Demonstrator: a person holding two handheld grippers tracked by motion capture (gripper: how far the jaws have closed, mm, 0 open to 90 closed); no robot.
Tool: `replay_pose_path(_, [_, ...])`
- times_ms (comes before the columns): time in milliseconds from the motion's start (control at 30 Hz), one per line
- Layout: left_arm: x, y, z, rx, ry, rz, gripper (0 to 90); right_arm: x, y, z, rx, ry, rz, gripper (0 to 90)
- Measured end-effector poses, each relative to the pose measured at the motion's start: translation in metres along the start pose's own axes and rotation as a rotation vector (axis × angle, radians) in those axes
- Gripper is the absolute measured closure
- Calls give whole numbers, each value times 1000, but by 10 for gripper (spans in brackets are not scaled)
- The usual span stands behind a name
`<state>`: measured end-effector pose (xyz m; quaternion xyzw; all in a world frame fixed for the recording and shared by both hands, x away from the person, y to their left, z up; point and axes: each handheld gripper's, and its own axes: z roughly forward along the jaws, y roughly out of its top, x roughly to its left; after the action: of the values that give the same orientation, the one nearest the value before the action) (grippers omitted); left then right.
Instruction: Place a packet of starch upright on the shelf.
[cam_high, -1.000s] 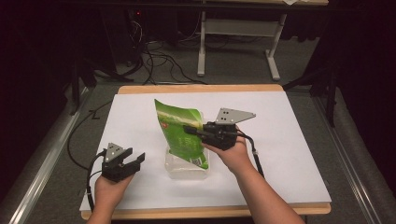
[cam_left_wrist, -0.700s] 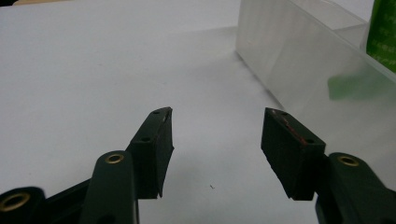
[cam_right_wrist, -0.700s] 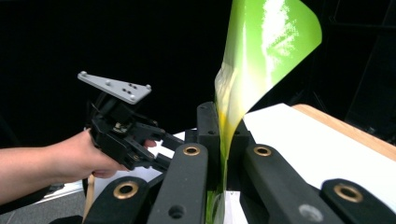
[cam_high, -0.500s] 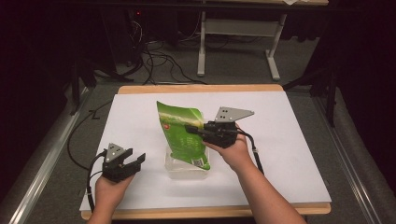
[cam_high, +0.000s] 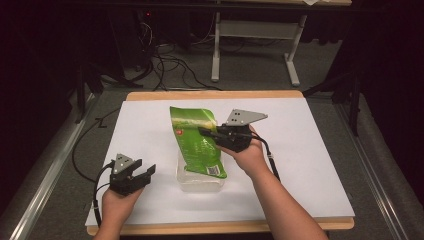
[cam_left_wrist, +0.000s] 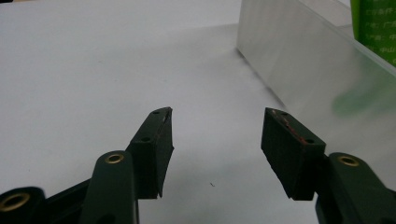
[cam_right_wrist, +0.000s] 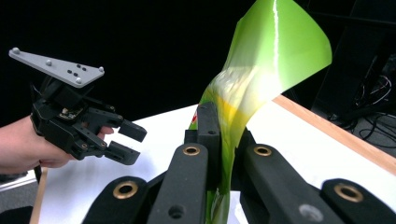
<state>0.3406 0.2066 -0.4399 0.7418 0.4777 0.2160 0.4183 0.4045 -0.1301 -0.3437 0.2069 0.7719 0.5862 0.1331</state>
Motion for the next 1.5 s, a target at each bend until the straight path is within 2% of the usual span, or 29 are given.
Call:
replay_pose_path(200, [-1,0,0,-4,-1,-3,440,0,5,7,11,-7,-37,895])
replay_pose_path(300, [-1,0,0,-1,-3,0,440,0,5,8,14,5,-51,894])
replay_pose_path(433, [-1,0,0,0,-4,1,440,7,-4,11,26,15,-58,889])
replay_pose_path(600, [-2,0,0,0,-5,6,440,7,-17,8,9,20,-19,887])
replay_pose_path(733, [-3,0,1,2,-5,8,440,10,-22,10,23,24,-20,885])
replay_pose_path(767, [-3,0,1,0,-5,8,440,11,-25,9,5,29,-9,885])
replay_pose_path(967, [-4,0,1,4,-6,14,440,11,-33,3,-15,20,28,850])
replay_pose_path(1200, [-6,0,2,3,-10,17,441,12,-46,-7,15,-12,49,781])
replay_pose_path(1233, [-8,0,4,9,-18,24,444,13,-54,-12,25,-28,57,734])
replay_pose_path(1333, [-11,0,7,22,-32,33,474,14,-63,-20,36,-51,77,715])
replay_pose_path(1367, [-14,0,10,30,-49,34,498,15,-65,-23,42,-58,81,710])
replay_pose_path(1400, [-16,0,12,37,-61,36,530,16,-69,-28,49,-68,83,712])
replay_pose_path(1433, [-18,0,14,38,-78,31,613,16,-75,-33,65,-71,87,710])
replay_pose_path(1467, [-21,1,15,41,-93,29,613,16,-75,-33,65,-71,87,710])
replay_pose_path(1500, [-27,1,18,50,-123,32,675,16,-80,-36,87,-78,94,706])
